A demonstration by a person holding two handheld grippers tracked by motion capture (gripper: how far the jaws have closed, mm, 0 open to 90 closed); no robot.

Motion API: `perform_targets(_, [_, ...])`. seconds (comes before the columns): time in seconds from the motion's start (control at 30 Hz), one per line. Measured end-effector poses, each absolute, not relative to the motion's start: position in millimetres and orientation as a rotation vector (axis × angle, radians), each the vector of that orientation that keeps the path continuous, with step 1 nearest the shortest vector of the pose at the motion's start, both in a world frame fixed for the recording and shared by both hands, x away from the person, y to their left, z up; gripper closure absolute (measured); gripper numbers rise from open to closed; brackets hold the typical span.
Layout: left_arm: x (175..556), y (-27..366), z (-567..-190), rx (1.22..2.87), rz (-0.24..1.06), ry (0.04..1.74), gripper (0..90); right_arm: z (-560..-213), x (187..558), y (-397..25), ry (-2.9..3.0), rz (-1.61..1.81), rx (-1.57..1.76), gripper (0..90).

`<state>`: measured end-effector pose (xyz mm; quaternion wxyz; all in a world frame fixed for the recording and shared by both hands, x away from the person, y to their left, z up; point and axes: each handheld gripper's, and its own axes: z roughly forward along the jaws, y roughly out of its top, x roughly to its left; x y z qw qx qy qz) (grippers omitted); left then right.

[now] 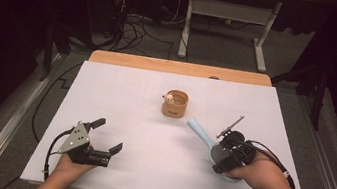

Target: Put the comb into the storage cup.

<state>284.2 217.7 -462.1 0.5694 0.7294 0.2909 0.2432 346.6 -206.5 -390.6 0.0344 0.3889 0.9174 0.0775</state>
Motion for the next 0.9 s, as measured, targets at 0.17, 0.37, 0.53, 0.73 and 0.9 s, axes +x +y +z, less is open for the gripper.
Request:
perform_targets(0.17, [283, 214, -460, 1.717, 0.585, 0.67, 2.1, -386, 345, -195, 2.842, 0.262, 1.142, 20.7])
perform_targets(0.37, [284, 209, -450, 1.725, 0.623, 0.659, 2.1, -380, 345, -184, 2.857, 0.275, 1.106, 20.7])
perform_targets(0.53, [290, 207, -434, 1.723, 0.685, 0.637, 2.4, -375, 347, -172, 2.873, 0.285, 1.078, 20.7])
perform_targets(0.73, [299, 204, -424, 1.688, 0.723, 0.638, 3.1, -372, 351, -157, 2.894, 0.297, 1.006, 20.7])
perform_targets(0.9, [305, 190, -432, 1.694, 0.751, 0.632, 3.6, -372, 353, -147, 2.906, 0.297, 0.976, 20.7])
